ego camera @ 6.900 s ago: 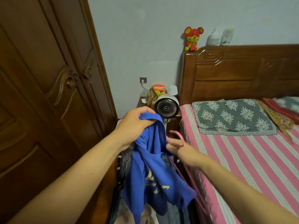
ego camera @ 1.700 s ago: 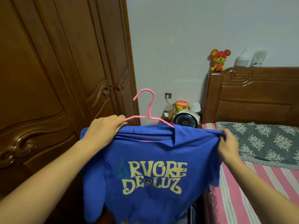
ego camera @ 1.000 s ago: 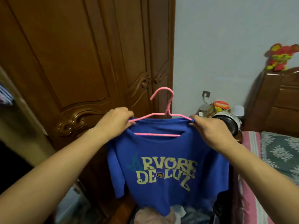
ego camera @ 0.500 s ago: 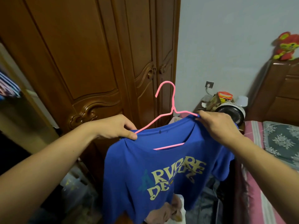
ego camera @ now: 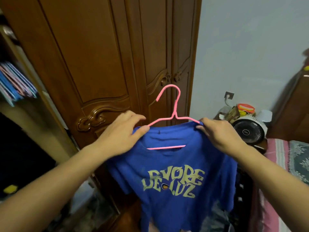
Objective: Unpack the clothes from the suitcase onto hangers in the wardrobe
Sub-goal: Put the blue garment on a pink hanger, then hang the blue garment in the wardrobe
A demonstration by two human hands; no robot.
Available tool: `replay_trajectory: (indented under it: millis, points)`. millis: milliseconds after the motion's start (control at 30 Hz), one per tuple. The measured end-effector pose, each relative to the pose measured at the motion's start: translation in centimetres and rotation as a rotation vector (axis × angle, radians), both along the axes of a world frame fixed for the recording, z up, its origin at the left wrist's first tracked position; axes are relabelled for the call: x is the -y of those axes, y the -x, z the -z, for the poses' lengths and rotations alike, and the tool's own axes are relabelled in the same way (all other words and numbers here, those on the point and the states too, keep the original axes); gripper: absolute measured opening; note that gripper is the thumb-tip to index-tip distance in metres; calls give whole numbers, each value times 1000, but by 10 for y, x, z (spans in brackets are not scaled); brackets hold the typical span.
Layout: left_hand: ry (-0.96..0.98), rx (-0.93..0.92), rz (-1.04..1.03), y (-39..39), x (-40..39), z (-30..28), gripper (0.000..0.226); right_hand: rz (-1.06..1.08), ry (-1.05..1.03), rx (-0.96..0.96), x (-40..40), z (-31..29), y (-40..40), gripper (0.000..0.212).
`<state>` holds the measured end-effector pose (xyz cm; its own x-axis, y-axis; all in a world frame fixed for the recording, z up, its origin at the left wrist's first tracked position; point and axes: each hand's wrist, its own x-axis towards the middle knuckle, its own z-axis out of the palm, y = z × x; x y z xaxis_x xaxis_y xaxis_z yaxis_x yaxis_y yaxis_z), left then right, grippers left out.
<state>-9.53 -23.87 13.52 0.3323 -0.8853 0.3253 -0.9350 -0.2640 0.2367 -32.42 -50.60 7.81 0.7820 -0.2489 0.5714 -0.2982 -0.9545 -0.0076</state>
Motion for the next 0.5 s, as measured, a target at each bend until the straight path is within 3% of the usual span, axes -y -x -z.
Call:
replay_trajectory:
  millis: [133,200,300,433,500]
  points:
    - [-12,89,-13,10,25,4,26,-171,-85,-16,15,-35,2,43]
    - [-8,145,-78,13,20,-1,29,-262,-228,23,24,-44,9,46]
    - [11,188,-164,10,7,-3,32,-336,-336,125,29,-48,16,68]
    - [158,178,-299,9,-9,0,31,-345,-371,-178,17,-46,9,57]
    - [211,128,-364,2,-20,-2,39,-344,-310,-240,13,-46,2,51]
